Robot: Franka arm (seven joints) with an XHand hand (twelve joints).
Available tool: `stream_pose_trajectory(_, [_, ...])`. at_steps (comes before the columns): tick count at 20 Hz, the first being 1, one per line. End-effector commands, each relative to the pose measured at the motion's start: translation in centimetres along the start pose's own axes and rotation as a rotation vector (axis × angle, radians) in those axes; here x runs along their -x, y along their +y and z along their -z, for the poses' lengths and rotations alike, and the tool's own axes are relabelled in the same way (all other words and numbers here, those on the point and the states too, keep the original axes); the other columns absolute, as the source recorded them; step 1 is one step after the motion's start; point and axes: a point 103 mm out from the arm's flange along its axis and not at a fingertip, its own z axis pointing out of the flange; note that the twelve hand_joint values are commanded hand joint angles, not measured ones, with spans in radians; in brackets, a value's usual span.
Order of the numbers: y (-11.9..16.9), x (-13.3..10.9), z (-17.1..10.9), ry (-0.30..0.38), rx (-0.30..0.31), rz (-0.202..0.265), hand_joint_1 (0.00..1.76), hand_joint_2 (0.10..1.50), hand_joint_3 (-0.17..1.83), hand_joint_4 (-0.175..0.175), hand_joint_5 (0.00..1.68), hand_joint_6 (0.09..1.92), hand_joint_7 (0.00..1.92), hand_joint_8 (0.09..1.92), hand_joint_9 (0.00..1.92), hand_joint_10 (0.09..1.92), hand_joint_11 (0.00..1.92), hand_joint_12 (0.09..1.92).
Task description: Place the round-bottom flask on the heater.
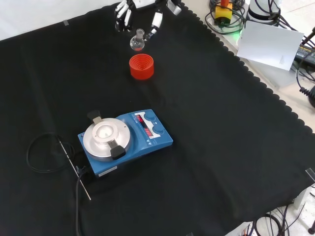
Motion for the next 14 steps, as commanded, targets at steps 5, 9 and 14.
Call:
stream_pose_trajectory(5, [2.5,-3.8,2.0,-0.004,-0.041,0.047,1.12,0.66,0.8,0.042,1.13,1.0,0.53,0.66,0.77,0.54,0.44,1.3])
stream_pose_trajectory(9, [4.1,-5.6,2.3,0.009,-0.042,0.07,1.12,0.65,0.81,0.04,1.13,1.0,0.52,0.65,0.77,0.54,0.44,1.3])
stream_pose_trajectory(14, [6.8,-7.7,2.4,0.026,-0.048,0.095,1.12,0.65,0.81,0.038,1.13,1.0,0.52,0.65,0.77,0.54,0.44,1.3])
